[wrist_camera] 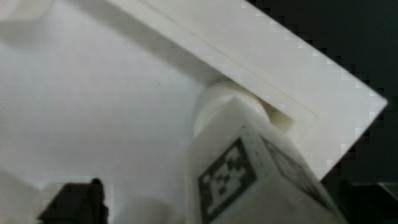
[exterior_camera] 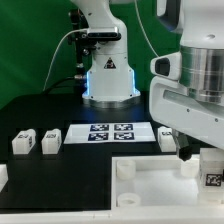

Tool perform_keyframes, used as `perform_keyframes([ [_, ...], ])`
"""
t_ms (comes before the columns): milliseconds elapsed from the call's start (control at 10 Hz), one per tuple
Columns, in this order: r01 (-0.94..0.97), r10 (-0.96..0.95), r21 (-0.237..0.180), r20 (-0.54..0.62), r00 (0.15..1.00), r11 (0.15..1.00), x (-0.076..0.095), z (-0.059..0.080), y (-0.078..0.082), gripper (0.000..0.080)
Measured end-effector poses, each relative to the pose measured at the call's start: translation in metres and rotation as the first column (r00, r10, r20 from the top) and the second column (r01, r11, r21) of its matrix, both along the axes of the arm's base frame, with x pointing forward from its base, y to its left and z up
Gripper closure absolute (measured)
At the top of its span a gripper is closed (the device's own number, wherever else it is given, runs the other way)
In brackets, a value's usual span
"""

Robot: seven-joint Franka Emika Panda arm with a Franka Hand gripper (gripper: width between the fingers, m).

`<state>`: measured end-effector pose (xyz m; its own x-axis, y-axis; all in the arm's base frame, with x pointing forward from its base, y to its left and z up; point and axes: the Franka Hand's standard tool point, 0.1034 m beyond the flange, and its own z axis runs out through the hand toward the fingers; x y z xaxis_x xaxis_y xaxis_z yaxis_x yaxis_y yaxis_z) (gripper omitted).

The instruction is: Assemble one leg

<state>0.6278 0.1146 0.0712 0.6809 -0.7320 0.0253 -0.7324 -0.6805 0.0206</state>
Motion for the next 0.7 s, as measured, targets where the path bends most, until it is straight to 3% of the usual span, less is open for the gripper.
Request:
perform_keyframes([
  [200, -0.343, 0.344, -0.041, 0.022, 0.939, 0.939, 0.007, 0.004, 0.011, 0.0151],
  [400, -0.552, 0.554, -0.061, 0.035, 0.832, 0.832, 0.014, 0.006, 0.008, 0.0151],
  [600, -0.602, 0.604, -0.062, 0.029, 0.796, 0.796, 0.014, 0.006, 0.006, 0.0151],
  [700, -0.602, 0.604, -0.062, 0.029, 0.796, 0.796, 0.014, 0.006, 0.006, 0.0275],
])
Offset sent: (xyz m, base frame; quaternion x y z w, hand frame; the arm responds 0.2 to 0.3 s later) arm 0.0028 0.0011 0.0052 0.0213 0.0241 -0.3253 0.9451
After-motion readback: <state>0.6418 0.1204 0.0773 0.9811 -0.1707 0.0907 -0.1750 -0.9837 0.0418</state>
